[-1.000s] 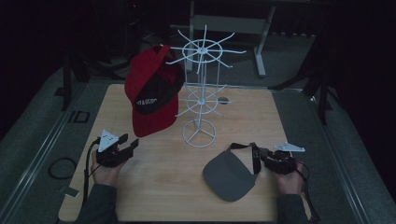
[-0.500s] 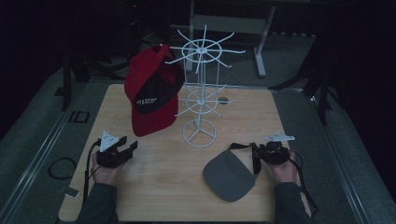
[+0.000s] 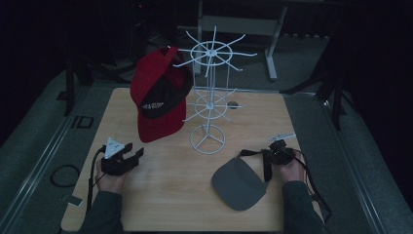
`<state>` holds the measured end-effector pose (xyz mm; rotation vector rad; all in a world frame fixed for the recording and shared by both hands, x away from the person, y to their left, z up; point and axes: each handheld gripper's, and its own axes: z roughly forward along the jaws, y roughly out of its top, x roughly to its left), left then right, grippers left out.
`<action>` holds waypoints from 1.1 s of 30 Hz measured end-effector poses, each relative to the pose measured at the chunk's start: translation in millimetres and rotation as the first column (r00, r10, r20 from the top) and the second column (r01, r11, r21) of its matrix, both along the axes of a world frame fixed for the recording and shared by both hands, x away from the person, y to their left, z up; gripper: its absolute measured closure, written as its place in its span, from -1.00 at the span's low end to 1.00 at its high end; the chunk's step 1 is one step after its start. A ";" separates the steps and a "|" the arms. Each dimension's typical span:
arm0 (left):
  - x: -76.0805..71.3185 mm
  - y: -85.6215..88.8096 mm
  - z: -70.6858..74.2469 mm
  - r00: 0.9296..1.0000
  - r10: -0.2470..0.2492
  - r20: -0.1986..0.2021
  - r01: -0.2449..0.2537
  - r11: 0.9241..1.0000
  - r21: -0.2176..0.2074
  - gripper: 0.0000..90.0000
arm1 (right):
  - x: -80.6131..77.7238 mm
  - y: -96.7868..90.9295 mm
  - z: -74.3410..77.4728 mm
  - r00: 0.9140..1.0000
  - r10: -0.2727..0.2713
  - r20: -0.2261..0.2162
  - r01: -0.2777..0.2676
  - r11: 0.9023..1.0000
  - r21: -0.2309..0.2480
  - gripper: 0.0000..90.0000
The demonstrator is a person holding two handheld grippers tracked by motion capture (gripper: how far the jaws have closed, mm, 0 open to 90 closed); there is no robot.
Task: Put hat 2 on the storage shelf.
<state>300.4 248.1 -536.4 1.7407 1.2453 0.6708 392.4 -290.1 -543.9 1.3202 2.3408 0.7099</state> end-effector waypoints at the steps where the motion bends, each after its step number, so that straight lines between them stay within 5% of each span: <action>1: 0.0 0.0 0.0 1.000 0.000 0.000 0.000 1.000 0.000 0.09 | 0.5 0.1 0.3 1.000 -0.005 0.000 0.005 1.000 0.005 0.94; 10: -0.1 -0.8 -0.2 1.000 -0.001 0.001 0.001 1.000 0.001 0.09 | -3.6 0.3 11.4 0.998 -0.055 0.041 0.050 0.993 0.110 0.95; 20: 0.2 -1.9 -0.8 1.000 -0.004 -0.003 0.004 1.000 -0.003 0.09 | -10.9 3.5 45.1 0.988 -0.080 0.134 0.047 0.972 0.231 0.95; 33: 0.6 -2.1 -1.3 1.000 -0.003 -0.003 0.003 1.000 -0.005 0.09 | -20.9 17.5 87.3 0.966 -0.037 0.255 -0.025 0.972 0.235 0.95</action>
